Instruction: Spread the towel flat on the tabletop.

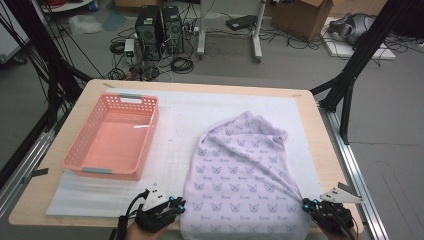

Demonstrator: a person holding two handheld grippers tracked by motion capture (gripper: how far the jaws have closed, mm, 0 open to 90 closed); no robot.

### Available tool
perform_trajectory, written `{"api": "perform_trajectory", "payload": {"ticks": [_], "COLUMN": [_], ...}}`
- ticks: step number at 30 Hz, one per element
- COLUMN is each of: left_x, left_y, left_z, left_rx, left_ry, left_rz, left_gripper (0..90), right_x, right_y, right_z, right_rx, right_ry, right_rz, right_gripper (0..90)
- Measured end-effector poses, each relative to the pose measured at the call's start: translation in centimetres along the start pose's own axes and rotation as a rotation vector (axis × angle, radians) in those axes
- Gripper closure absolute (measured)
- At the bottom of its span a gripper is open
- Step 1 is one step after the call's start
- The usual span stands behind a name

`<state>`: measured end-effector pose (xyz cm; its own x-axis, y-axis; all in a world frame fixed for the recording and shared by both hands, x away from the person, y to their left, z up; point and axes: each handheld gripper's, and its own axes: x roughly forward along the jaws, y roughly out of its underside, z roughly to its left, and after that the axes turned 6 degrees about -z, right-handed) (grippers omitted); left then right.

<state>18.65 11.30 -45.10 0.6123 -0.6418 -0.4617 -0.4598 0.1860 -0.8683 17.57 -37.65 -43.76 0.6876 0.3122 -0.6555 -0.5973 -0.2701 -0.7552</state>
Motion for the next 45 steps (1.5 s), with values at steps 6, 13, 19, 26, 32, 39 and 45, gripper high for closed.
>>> {"api": "perform_trajectory", "payload": {"ticks": [6, 13, 19, 26, 32, 39, 45], "left_x": [0.1, 3.0, 6.9, 5.4, 0.5, -0.3, -0.2], "left_y": [-0.8, -2.9, -3.8, -3.4, -0.6, -0.1, -0.6], "left_z": [1.5, 2.7, 1.6, 0.6, 1.0, 1.4, 2.9], "left_rx": [-0.058, -0.078, -0.019, 0.067, 0.045, -0.009, -0.028], "left_ry": [-0.046, -0.047, -0.041, -0.097, -0.092, -0.074, -0.082], "left_rz": [-0.105, -0.087, 0.039, 0.077, 0.057, -0.026, -0.086], "left_gripper": [51.4, 50.2, 51.8, 86.8, 86.7, 63.3, 51.5], "right_x": [-0.5, -0.2, 0.5, 0.9, 1.1, 2.5, 5.4], "right_y": [-0.1, -0.5, -0.3, -0.4, -0.8, -2.2, -3.5], "right_z": [-1.0, -1.4, -0.9, -0.6, -0.3, 0.7, 0.4], "right_rx": [0.091, 0.112, 0.106, 0.093, 0.098, 0.071, 0.064], "right_ry": [-0.042, -0.012, -0.016, -0.025, -0.040, -0.063, -0.069], "right_rz": [-0.110, -0.142, -0.125, -0.122, -0.135, -0.147, -0.116], "right_gripper": [69.6, 67.6, 65.1, 64.0, 63.8, 61.0, 60.1]}}
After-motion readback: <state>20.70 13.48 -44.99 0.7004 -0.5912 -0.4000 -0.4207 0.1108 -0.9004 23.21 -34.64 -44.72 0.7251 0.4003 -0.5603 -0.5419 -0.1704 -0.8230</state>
